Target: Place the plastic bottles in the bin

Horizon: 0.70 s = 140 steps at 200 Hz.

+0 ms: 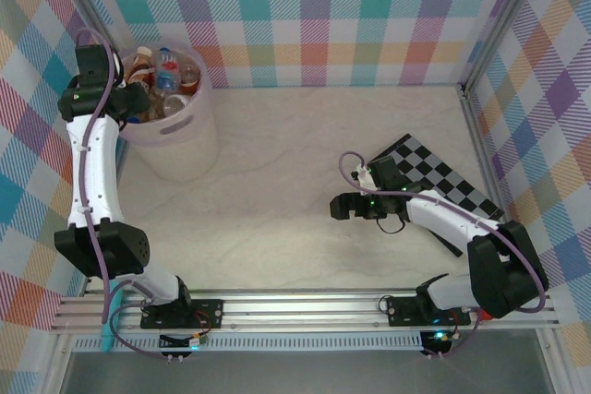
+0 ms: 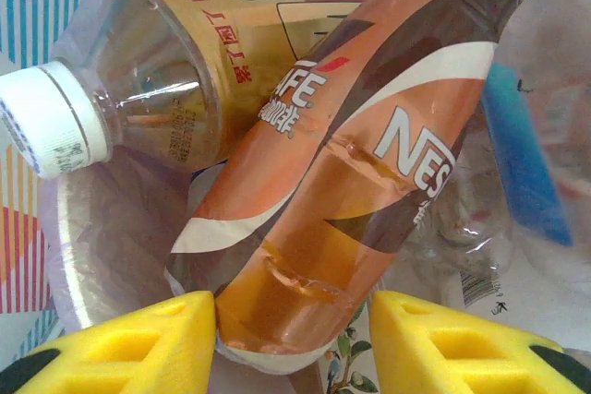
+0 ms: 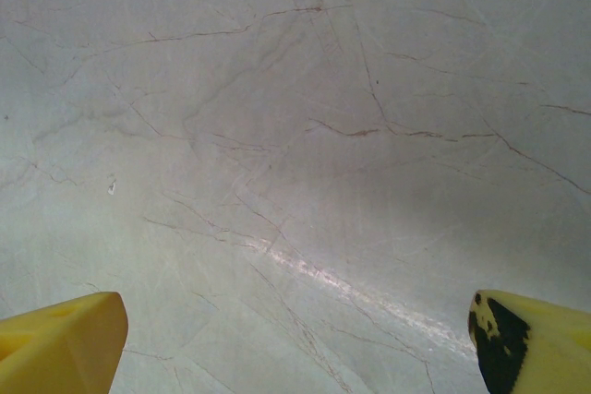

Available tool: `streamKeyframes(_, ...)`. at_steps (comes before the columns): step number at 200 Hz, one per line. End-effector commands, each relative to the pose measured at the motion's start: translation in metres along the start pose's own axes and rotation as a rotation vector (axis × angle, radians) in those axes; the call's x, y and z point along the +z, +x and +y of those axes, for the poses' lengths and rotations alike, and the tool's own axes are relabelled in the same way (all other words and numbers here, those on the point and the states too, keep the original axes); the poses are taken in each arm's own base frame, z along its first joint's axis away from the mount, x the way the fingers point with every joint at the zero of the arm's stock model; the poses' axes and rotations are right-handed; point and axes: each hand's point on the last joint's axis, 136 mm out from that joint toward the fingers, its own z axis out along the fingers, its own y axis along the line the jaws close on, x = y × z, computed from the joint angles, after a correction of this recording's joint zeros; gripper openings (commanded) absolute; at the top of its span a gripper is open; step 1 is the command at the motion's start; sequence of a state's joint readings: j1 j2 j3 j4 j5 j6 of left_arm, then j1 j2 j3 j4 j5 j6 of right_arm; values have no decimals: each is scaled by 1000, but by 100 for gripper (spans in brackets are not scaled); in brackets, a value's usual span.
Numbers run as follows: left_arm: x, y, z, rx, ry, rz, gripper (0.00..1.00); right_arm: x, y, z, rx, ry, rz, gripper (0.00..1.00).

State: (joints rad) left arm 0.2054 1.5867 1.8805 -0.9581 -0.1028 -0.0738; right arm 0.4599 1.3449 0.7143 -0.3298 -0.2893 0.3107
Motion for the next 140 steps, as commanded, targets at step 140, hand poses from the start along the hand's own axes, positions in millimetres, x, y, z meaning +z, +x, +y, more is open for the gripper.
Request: streamKeyframes(140, -112, -11, -3, -10, 122, -259, 86, -21, -24, 11, -64, 24, -74, 95)
